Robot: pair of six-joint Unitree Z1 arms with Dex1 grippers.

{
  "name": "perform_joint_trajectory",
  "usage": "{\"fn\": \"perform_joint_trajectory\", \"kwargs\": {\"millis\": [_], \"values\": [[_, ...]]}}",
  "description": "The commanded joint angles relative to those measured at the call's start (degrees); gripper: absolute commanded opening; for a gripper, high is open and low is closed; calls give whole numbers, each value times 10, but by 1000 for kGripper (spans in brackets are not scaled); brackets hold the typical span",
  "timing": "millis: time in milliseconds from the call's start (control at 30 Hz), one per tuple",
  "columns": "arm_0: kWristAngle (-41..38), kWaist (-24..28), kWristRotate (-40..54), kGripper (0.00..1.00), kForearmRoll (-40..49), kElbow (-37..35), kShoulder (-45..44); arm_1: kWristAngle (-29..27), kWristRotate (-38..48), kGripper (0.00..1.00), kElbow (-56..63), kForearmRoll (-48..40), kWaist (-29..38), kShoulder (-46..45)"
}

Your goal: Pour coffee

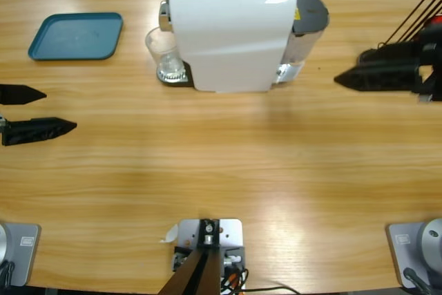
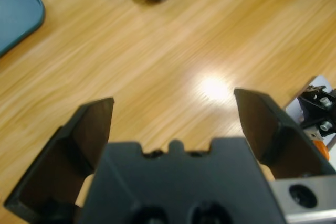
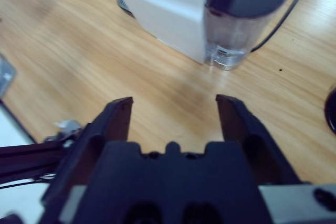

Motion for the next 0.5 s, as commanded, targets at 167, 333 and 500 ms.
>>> {"fn": "perform_joint_trajectory", "kwargs": {"millis": [167,333,500], "values": [[5,-4,6,991,-144,14,10,-33,-99,1000,140,-82,5,-109],[-31,-4,64,991,-150,8,15,-33,-98,1000,159,-86,5,-123],[-53,-3,117,991,-151,10,47,-36,-98,1000,164,-93,5,-116]]}}
